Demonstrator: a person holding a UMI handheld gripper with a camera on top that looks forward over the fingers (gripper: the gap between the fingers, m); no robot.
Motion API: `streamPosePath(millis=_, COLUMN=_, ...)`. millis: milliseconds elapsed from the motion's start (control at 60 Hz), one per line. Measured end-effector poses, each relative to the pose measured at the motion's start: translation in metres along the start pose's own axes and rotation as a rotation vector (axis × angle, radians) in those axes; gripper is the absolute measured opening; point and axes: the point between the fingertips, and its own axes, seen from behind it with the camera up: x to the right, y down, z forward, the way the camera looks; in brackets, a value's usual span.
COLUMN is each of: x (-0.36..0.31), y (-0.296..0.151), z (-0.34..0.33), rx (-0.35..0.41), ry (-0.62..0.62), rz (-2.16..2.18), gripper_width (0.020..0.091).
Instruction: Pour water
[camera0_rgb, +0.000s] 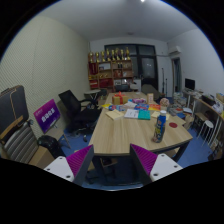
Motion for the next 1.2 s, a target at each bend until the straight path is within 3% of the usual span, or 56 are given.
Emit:
streamPosePath(millis=283, x=0.021, y=-0.009, z=0.007, rx=0.049, ry=0.064, rz=-0.017, gripper_width=0.0818)
streamPosePath(millis=433, x=0.042, y=-0.011, z=0.018, rx=0.136, ry=0.097, rz=-0.001, gripper_width=0.0815)
streamPosePath(millis=650, x=0.186, y=0.007, z=0.115, rx=0.155, ry=0.217, rz=-0.048, gripper_width=0.0815)
streamPosePath(millis=817, x=0.27, y=0.004, z=0.208, rx=0.153, ry=0.237, rz=-0.043, gripper_width=0.0821)
streamPosePath(millis=1200, x=0.324, y=0.004, z=0.355, rx=0.168, ry=0.175, rz=-0.083, gripper_width=0.0799)
